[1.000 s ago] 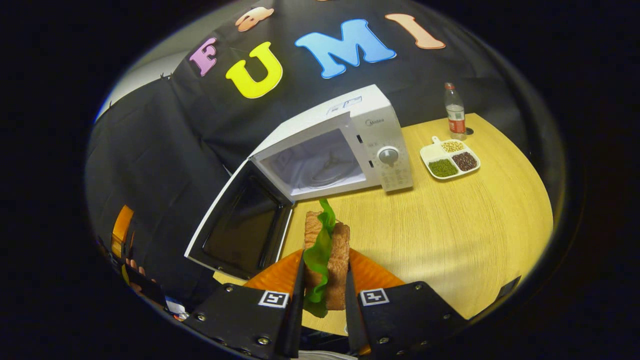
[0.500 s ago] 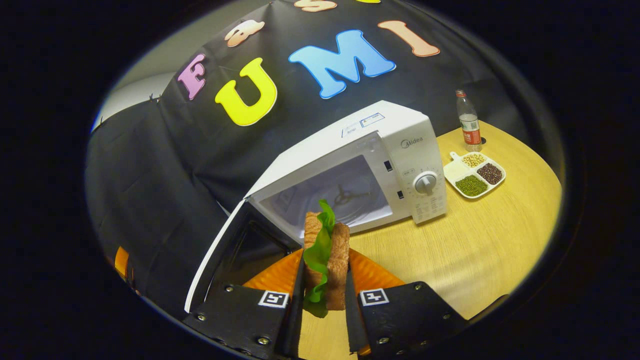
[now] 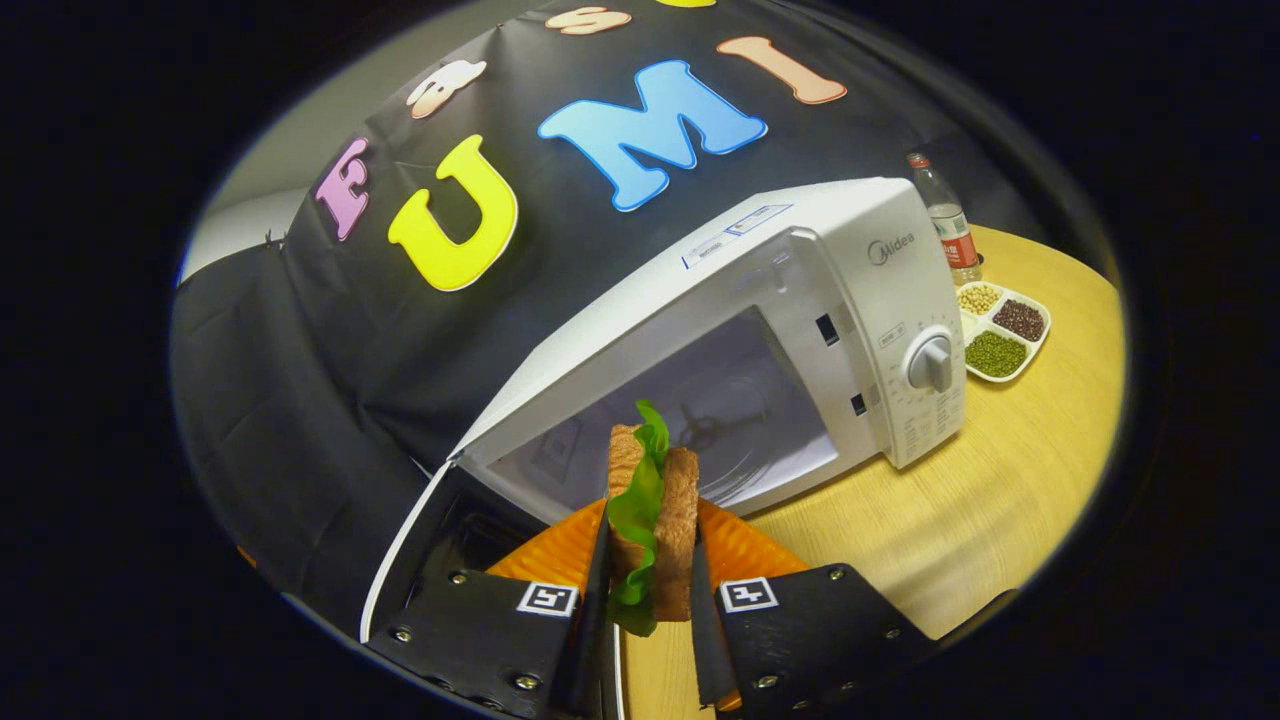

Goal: Open the microwave oven with the left hand, put the food in, and close the microwave oven.

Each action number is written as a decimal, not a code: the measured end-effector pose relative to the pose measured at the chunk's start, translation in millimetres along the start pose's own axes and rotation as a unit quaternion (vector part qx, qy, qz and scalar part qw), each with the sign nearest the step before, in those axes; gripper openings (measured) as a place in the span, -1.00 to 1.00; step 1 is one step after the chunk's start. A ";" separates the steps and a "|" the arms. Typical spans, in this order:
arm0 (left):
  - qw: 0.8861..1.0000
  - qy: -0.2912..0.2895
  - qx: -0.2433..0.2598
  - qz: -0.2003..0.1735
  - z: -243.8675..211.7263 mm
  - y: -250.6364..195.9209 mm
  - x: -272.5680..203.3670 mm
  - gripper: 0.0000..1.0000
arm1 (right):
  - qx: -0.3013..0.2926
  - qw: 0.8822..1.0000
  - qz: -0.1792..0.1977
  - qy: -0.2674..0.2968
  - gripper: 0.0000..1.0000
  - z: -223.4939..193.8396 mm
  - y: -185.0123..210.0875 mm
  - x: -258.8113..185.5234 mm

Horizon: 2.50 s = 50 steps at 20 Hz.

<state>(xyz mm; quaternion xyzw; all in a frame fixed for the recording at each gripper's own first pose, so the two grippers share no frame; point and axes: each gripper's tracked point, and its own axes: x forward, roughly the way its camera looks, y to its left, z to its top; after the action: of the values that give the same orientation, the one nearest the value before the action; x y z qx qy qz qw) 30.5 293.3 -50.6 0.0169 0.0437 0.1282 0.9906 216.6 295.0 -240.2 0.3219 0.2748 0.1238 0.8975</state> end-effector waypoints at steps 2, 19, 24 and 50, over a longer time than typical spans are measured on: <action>1.000 0.009 0.003 -0.001 -6.4 4.0 5.8 0.93 | 0.000 1.000 0.002 -0.017 -0.26 4.4 0.8 19.3; 0.997 0.059 0.044 0.012 -51.3 33.5 24.7 0.99 | 0.010 0.997 -0.046 -0.063 -0.22 -14.7 -36.6 115.6; 0.997 0.069 0.042 0.012 -61.0 35.9 26.2 0.99 | -0.023 0.992 -0.097 -0.075 0.19 -4.3 -58.2 116.2; 0.995 0.092 0.007 0.034 -125.9 1.7 -12.0 0.76 | -0.287 0.941 -0.030 -0.177 0.94 97.1 7.2 -165.5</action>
<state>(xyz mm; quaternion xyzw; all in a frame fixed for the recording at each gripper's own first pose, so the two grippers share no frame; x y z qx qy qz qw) 7.1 294.7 -174.9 0.0136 0.1352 0.1629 0.9773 136.4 184.9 -104.9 0.0594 0.0737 0.1114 0.9893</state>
